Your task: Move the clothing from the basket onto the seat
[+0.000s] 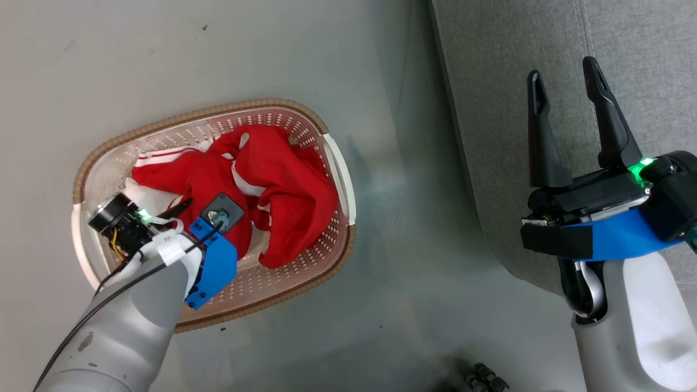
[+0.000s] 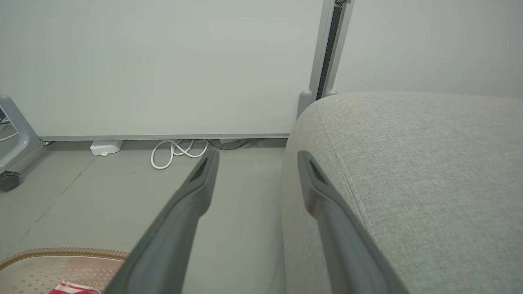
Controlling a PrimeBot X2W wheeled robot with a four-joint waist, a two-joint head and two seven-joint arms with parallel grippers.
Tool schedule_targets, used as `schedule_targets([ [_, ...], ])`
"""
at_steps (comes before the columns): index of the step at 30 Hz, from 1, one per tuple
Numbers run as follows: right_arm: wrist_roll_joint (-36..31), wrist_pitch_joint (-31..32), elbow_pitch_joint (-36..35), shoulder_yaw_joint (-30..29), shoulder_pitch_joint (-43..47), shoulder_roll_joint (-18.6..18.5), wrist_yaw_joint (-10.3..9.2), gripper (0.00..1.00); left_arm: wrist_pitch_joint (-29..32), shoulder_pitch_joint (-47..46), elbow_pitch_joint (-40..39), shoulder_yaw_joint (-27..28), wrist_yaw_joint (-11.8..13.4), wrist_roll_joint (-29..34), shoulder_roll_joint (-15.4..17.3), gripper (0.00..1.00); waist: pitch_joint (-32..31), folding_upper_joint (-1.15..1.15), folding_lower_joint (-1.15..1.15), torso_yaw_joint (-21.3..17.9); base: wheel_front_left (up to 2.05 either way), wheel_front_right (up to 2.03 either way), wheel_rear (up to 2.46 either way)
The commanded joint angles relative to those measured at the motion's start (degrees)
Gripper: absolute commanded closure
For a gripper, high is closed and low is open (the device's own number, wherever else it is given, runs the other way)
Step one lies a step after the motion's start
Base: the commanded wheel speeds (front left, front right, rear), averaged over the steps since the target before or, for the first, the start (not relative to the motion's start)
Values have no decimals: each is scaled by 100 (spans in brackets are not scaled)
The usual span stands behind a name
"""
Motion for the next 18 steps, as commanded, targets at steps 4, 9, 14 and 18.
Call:
schedule_targets([
  [4,81,-20,-30,5,-101,-14,3,0,347,-142,24,-41,0,-209,47,0,138,0,-1,-56,0,0,0],
  [9,130,-20,-59,48,-138,-14,3,0,747,-229,31,-186,0,-358,119,0,292,0,-1,-131,0,0,0],
  [14,188,-20,-137,77,-190,-14,3,0,1104,-331,35,-228,0,-573,193,0,510,0,-1,-208,0,0,0],
  [18,233,-20,-200,81,-186,-15,3,0,1198,-430,30,-278,0,-630,98,0,674,0,-1,-264,0,0,0],
])
